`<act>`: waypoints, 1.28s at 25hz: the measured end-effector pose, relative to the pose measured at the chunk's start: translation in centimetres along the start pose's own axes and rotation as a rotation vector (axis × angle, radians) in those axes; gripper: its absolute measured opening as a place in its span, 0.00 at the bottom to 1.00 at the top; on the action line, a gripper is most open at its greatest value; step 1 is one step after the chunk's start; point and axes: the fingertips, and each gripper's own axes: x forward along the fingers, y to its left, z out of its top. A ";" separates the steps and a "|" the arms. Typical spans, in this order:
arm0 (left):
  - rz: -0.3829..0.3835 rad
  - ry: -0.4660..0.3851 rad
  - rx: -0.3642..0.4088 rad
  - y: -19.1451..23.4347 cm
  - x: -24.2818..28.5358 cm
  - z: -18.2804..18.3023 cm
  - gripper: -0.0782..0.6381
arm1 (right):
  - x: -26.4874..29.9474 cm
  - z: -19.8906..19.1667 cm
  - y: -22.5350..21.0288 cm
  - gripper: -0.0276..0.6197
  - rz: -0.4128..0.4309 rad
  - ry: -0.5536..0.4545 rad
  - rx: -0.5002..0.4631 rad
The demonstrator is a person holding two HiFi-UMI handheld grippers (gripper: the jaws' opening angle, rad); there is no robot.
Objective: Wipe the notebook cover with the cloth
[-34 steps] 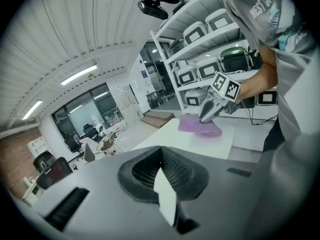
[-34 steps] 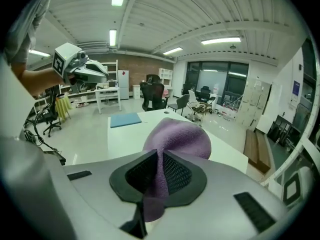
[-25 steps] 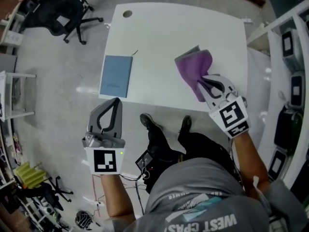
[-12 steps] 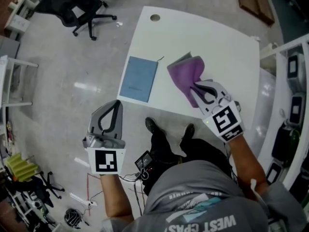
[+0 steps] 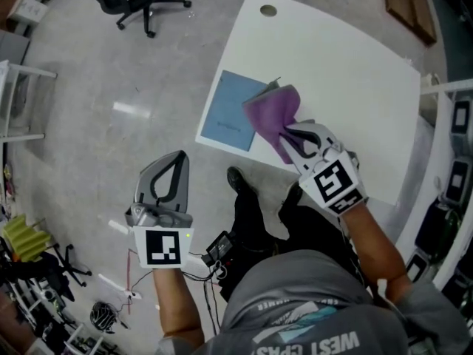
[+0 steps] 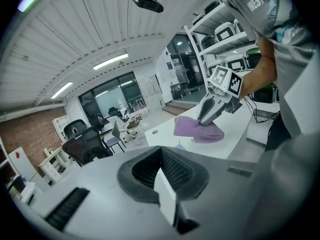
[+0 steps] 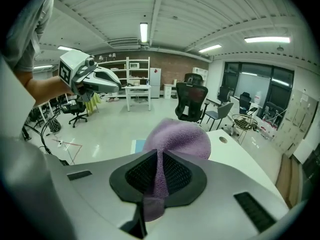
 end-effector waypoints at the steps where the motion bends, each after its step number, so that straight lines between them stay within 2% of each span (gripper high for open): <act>1: -0.002 0.006 -0.004 0.1 0.1 -0.6 0.11 | 0.9 -0.1 0.5 0.13 0.012 0.004 0.006; 9: -0.027 0.054 -0.087 1.0 0.1 -6.9 0.11 | 8.0 -2.2 4.6 0.13 0.106 0.092 0.029; 17: -0.047 0.082 -0.136 0.8 0.9 -10.5 0.11 | 12.8 -5.6 6.6 0.13 0.169 0.186 0.003; 28: -0.017 0.123 -0.179 3.0 -0.7 -14.1 0.11 | 19.9 -1.4 11.2 0.13 0.287 0.193 -0.118; 32: -0.016 0.128 -0.177 3.4 -0.7 -14.2 0.11 | 21.2 -0.2 11.9 0.13 0.300 0.179 -0.107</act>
